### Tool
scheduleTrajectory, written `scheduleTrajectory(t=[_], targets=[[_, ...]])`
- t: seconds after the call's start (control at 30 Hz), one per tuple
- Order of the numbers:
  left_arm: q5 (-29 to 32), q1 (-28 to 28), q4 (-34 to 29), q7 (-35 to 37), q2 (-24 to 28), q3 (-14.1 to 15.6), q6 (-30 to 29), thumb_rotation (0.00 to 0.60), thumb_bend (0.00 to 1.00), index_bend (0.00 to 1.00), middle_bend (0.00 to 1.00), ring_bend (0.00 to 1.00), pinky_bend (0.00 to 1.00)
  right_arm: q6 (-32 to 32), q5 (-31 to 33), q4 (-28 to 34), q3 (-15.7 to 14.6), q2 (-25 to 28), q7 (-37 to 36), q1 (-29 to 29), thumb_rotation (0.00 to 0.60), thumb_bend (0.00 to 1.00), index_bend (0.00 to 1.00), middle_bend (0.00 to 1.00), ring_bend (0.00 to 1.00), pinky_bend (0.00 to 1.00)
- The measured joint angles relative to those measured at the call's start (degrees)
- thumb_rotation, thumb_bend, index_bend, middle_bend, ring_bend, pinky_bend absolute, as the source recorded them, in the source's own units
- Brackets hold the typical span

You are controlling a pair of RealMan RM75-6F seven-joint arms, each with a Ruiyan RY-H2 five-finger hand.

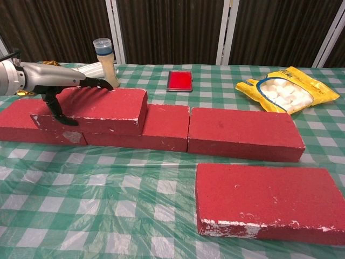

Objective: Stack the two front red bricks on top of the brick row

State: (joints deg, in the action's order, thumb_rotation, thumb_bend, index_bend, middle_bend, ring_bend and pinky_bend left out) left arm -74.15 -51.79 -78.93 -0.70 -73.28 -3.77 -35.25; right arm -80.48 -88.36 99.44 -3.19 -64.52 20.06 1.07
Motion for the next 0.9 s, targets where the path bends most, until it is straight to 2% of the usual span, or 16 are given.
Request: scheduleTrajectory(t=[0.1, 0.2, 0.53, 0.77, 0.9], targets=[[0.22, 0.03, -0.24, -0.27, 0.00, -0.07, -0.27, 0.600, 0.39, 0.00, 0.09, 0.04, 0.34, -0.03, -0.04, 0.03, -0.03, -0.01, 0.02, -0.01, 0.560, 0.18, 0.00, 0.00, 0.00, 0.00], [0.20, 0.08, -0.15, -0.14, -0.16, -0.34, -0.76, 0.600, 0.39, 0.00, 0.04, 0.00, 0.27, -0.09, -0.08, 0.04, -0.07, 0.01, 0.01, -0.03, 0.560, 0.18, 0.00, 0.00, 0.00, 0.00], [0.51, 0.13, 0.50, -0.02, -0.41, -0.32, -0.66, 0.600, 0.38, 0.00, 0.01, 0.00, 0.22, -0.09, -0.03, -0.04, -0.04, 0.01, -0.09, -0.01, 0.558, 0.18, 0.00, 0.00, 0.00, 0.00], [1.87, 0.17, 0.63, -2.12, -0.74, -0.39, -1.04, 0.600, 0.38, 0.00, 0.00, 0.00, 0.13, 0.08, 0.14, -0.03, -0.01, -0.03, 0.02, 0.09, 0.559, 0.18, 0.00, 0.00, 0.00, 0.00], [3.28, 0.10, 0.29, -2.86, -0.61, -0.46, -0.58, 0.600, 0.38, 0.00, 0.00, 0.00, 0.12, -0.03, 0.22, -0.01, 0.04, 0.06, -0.13, 0.05, 0.559, 0.18, 0.00, 0.00, 0.00, 0.00]])
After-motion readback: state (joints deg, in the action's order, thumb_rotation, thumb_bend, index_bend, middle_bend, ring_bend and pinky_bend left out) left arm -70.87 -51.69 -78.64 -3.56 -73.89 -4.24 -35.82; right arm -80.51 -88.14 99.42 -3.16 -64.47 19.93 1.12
